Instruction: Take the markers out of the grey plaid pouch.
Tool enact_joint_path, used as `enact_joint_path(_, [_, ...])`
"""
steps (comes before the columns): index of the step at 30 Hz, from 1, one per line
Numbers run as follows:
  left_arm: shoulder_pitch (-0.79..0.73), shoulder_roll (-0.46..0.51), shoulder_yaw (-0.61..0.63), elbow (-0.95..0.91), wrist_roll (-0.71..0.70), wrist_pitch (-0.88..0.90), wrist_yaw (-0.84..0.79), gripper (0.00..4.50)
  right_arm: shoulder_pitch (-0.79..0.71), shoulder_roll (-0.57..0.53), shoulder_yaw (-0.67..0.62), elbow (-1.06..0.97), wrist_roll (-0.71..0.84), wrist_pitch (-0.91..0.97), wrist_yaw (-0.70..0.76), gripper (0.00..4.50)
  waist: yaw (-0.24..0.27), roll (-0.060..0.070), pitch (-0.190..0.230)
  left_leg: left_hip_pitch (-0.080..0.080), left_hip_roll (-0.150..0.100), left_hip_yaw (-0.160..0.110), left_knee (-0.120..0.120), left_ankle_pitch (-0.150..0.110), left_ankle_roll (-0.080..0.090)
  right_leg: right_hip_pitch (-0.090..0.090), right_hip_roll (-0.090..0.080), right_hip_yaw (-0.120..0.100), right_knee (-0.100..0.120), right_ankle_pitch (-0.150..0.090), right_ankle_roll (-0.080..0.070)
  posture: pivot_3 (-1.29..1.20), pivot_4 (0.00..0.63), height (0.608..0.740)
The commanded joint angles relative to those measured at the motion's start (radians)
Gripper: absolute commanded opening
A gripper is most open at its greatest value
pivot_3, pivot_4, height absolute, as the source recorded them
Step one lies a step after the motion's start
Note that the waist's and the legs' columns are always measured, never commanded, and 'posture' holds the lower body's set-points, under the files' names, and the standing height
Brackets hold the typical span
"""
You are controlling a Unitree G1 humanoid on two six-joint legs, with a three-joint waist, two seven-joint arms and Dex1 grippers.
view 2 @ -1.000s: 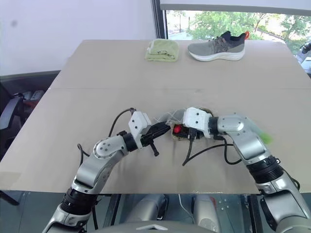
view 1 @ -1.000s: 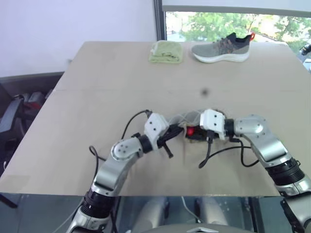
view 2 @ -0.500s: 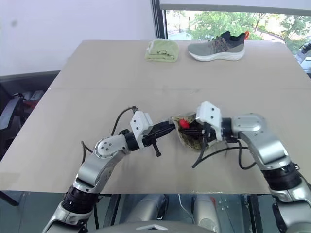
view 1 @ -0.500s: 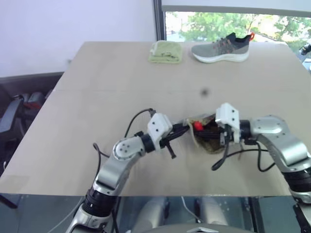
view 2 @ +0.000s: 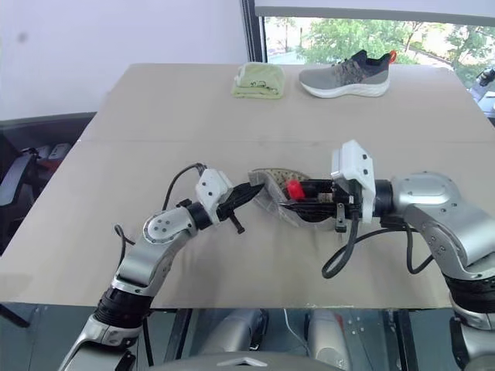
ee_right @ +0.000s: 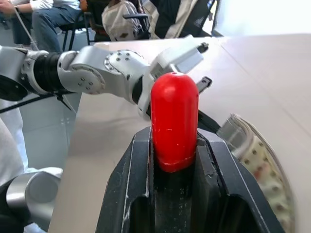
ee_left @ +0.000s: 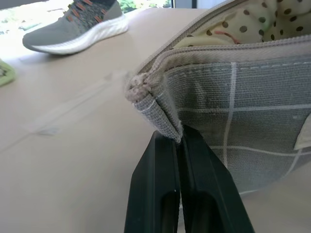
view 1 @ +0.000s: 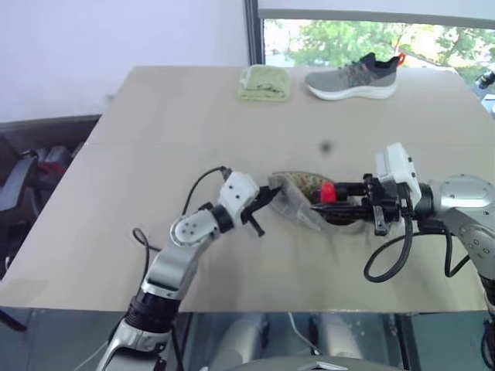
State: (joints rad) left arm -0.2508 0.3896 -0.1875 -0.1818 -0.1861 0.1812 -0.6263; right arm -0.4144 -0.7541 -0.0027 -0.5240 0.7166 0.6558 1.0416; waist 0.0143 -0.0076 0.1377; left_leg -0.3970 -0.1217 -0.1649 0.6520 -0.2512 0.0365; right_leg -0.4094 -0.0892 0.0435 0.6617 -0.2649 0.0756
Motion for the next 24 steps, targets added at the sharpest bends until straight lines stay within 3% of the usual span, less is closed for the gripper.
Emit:
enact_joint_path(1, [0.008,0.001,0.036,0.004,0.015,0.003,0.028,0.00,-0.022,0.007,-0.049,0.009,0.004,-0.042,-0.014,0.50,0.000,0.000,0.000,0.000,0.000,0.000,0.000,0.000,0.000,0.000,0.000,0.000,0.000,0.000,0.000,0.00,0.150,0.740])
enact_joint_path(8, [0.029,0.003,0.045,-0.032,0.021,-0.020,0.036,0.00,-0.202,0.161,-0.208,0.140,0.138,-0.026,-0.226,0.50,-0.008,0.000,0.000,0.001,0.001,0.000,-0.001,0.000,0.000,-0.001,0.001,0.001,0.001,0.000,0.000,0.00,0.150,0.740])
enact_joint_path(13, [0.032,0.011,0.055,-0.062,0.037,-0.065,0.047,0.00,-0.257,0.199,-0.296,0.214,0.216,0.001,-0.338,0.50,-0.003,0.000,0.000,0.000,0.001,0.000,-0.001,0.000,0.000,-0.001,0.001,0.001,0.000,0.000,0.000,0.00,0.150,0.740])
enact_joint_path(21, [0.008,0.111,0.197,-0.049,0.156,-0.174,0.149,0.00,-0.033,-0.125,-0.135,0.337,-0.126,-0.102,-0.130,0.50,-0.001,0.000,0.000,-0.001,0.000,0.001,-0.002,0.000,0.000,-0.002,0.000,0.000,0.000,0.000,0.000,0.00,0.150,0.740])
enact_joint_path(24, [-0.001,0.161,0.248,-0.046,0.200,-0.216,0.171,0.00,0.015,-0.195,-0.073,0.364,-0.202,-0.073,-0.100,0.50,-0.008,0.001,0.001,-0.001,0.001,0.004,-0.002,0.000,0.000,-0.003,0.000,0.003,0.001,0.000,0.000,0.00,0.150,0.740])
